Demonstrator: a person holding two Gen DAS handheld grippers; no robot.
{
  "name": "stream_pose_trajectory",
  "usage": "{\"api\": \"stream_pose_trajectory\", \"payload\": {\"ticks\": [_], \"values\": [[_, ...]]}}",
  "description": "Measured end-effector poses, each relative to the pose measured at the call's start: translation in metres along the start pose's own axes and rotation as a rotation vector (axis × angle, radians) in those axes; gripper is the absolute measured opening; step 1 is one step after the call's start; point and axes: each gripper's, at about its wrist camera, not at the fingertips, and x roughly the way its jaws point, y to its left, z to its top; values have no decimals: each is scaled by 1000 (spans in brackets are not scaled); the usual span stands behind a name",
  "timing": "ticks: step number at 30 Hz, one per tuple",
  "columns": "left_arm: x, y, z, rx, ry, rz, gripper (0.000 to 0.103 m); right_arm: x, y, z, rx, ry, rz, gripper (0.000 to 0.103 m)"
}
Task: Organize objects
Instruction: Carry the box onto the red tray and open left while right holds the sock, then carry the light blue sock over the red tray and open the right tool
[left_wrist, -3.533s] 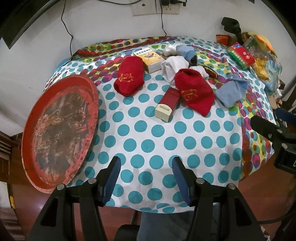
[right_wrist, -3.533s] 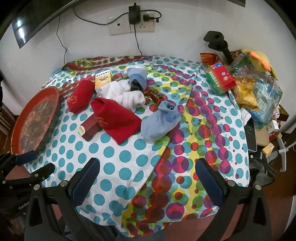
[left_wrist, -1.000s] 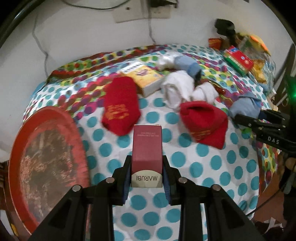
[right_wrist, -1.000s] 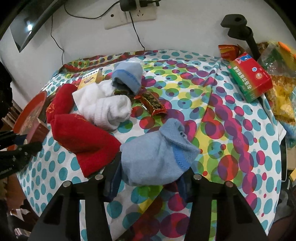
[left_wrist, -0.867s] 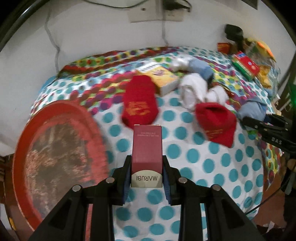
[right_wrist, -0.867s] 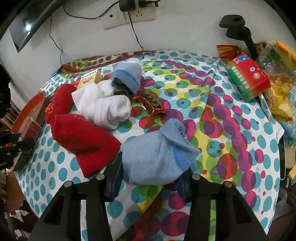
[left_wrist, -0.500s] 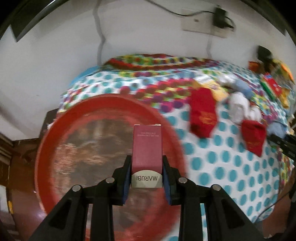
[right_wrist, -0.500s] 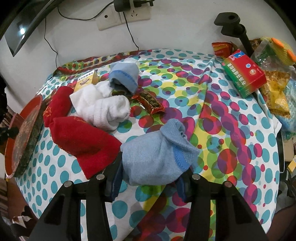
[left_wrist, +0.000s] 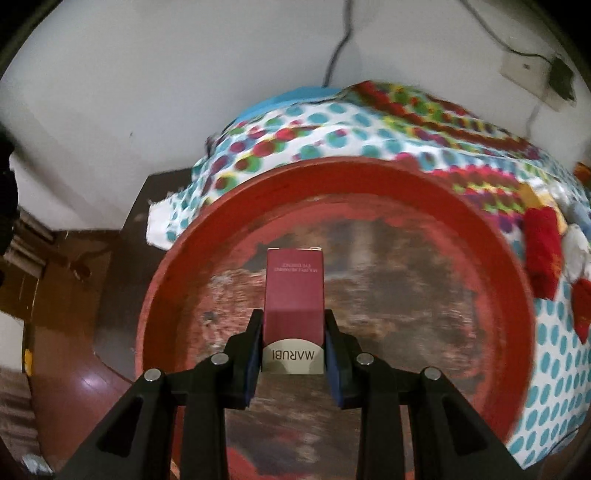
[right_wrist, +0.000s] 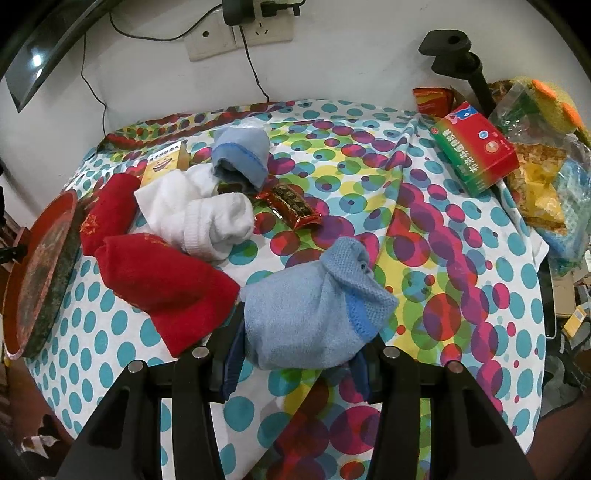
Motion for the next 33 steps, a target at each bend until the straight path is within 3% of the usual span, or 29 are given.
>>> {"api": "stream_pose_trajectory", "payload": {"ticks": [8, 20, 25, 33], "values": [[23, 35, -3, -42, 54, 22, 30, -3, 7, 2, 1, -4, -10, 46], [36, 47, -5, -25, 78, 67, 32, -4, 12, 1, 0, -1, -13, 46], [22, 46, -6, -28, 51, 76, 38, -7, 11, 0, -2, -8, -12, 46], [-30, 22, -21, -54, -19, 78, 40, -16, 16, -2, -17, -25, -14, 45]]}}
